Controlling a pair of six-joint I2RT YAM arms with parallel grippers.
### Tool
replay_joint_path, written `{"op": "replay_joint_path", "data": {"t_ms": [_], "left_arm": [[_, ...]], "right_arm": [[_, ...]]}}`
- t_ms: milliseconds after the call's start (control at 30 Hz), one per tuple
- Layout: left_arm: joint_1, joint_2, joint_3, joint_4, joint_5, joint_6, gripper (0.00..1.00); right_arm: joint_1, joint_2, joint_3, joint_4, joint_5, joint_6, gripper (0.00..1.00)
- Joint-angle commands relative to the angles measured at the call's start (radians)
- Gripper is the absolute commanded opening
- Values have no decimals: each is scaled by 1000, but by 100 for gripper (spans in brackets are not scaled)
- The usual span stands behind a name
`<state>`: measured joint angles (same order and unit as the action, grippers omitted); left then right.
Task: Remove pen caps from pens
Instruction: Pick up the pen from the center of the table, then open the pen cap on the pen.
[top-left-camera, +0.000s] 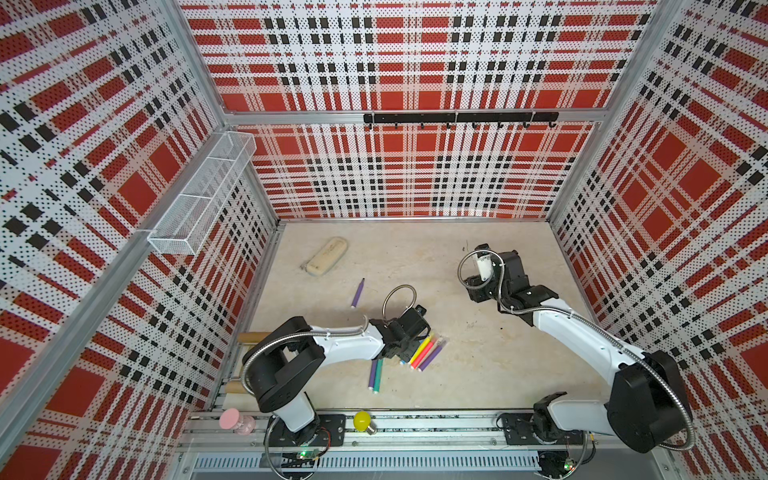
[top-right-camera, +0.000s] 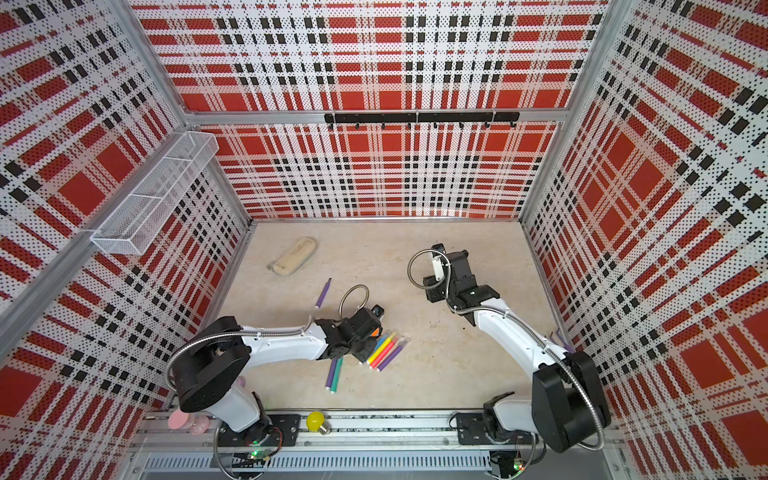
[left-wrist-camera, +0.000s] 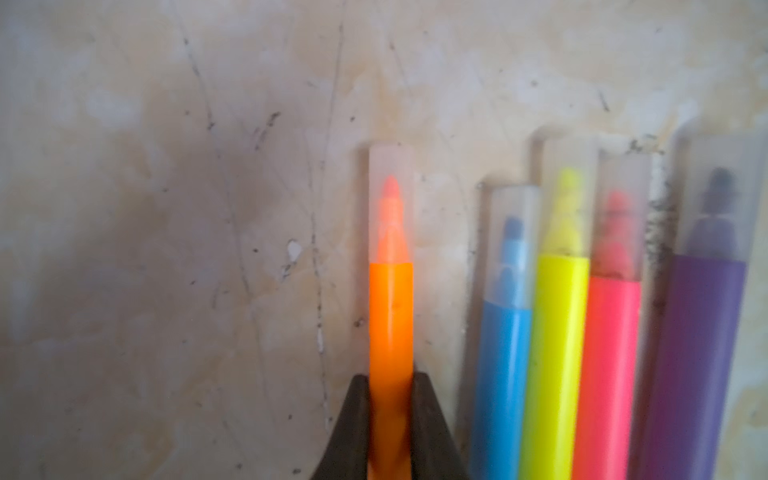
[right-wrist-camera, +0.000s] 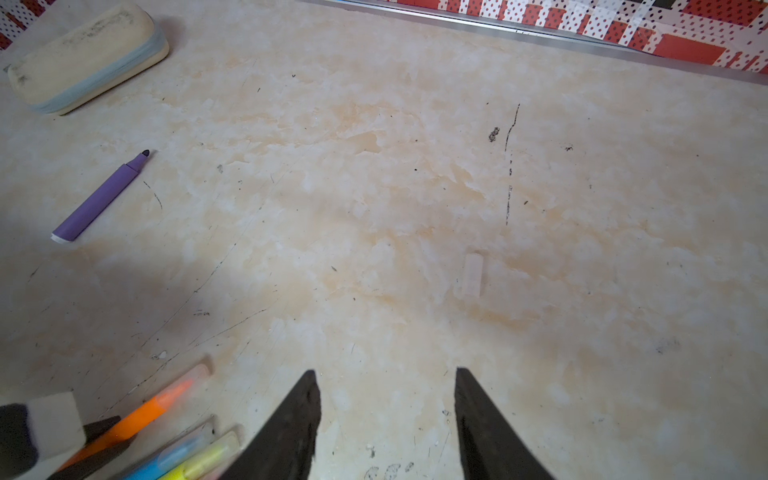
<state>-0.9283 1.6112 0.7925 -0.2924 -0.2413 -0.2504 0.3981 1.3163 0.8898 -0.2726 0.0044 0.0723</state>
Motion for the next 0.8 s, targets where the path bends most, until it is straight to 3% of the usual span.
{"op": "replay_joint_path", "data": {"t_ms": [0, 133, 267, 367, 500, 667, 767], "left_arm": [[11, -162, -51, 79, -91, -11, 6], [-12, -405, -142, 232, -52, 15, 5], [-32, -563, -207, 307, 20, 2, 3], [-46, -616, -232, 310, 16, -14, 1], [-63, -646, -257, 314, 22, -30, 0], [-73, -637, -240, 306, 36, -31, 0], [-84, -642, -230, 311, 32, -23, 0]], "right_arm": [[0, -53, -31, 98, -84, 22, 56], [-2, -82, -150, 359, -439, 125, 57], [-3, -52, -310, 854, -670, 416, 60], [16, -15, -345, 1112, -717, 580, 61], [90, -18, -318, 1083, -691, 556, 67], [145, 16, -348, 1273, -692, 671, 69], [174, 20, -343, 1229, -647, 630, 70]]}}
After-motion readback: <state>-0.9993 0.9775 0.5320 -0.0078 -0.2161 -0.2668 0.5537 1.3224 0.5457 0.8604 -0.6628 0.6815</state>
